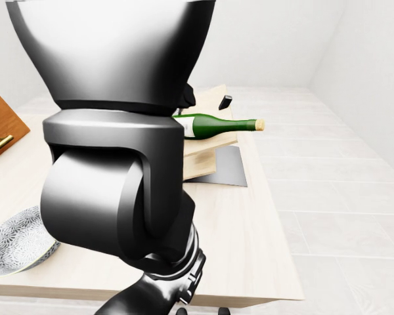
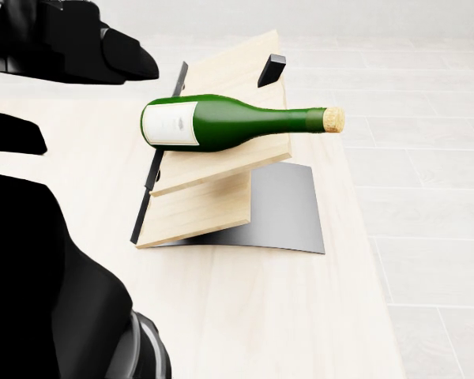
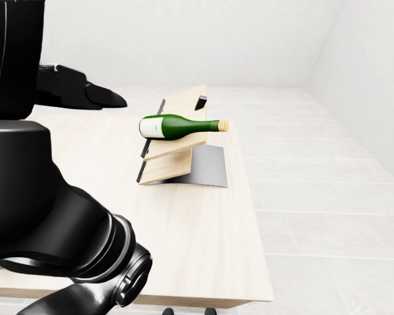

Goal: Put the wine bottle on the wine rack.

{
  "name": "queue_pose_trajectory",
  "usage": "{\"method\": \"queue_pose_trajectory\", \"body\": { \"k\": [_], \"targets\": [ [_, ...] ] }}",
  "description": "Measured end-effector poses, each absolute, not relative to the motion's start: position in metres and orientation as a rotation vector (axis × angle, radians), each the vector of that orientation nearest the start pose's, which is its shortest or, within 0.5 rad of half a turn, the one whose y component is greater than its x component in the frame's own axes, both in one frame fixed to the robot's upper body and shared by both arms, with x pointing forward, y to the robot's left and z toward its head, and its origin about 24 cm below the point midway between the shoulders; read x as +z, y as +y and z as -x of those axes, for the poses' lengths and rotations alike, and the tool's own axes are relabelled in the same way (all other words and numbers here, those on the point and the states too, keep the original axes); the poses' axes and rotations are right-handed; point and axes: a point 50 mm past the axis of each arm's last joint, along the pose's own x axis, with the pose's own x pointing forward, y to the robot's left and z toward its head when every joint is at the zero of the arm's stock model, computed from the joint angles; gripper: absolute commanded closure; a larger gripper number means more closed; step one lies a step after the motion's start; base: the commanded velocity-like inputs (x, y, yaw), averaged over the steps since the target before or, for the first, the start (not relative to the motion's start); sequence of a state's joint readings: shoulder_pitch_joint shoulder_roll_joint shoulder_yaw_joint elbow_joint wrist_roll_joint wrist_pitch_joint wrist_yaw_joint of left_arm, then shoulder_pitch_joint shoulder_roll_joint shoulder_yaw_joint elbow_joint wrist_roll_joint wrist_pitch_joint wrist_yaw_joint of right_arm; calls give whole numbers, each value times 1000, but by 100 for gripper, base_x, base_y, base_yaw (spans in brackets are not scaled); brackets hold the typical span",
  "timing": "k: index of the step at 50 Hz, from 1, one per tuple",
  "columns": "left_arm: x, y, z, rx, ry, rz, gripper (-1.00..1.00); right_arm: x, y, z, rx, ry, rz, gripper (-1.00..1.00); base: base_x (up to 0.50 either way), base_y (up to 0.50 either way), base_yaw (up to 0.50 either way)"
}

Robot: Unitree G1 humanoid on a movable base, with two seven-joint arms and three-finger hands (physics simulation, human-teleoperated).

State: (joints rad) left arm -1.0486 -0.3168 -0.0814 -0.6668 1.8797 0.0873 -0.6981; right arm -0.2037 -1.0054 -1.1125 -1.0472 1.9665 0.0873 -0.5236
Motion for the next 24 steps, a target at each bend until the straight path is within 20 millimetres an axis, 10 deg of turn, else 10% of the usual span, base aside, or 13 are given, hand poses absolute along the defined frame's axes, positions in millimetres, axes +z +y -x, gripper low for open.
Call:
{"method": "queue_pose_trajectory", "body": {
  "k": [24],
  "targets": [
    [398, 82, -158, 754, -871, -1124, -100, 366, -212, -68, 461, -1057, -422, -100, 0, 0, 0]
  ]
}}
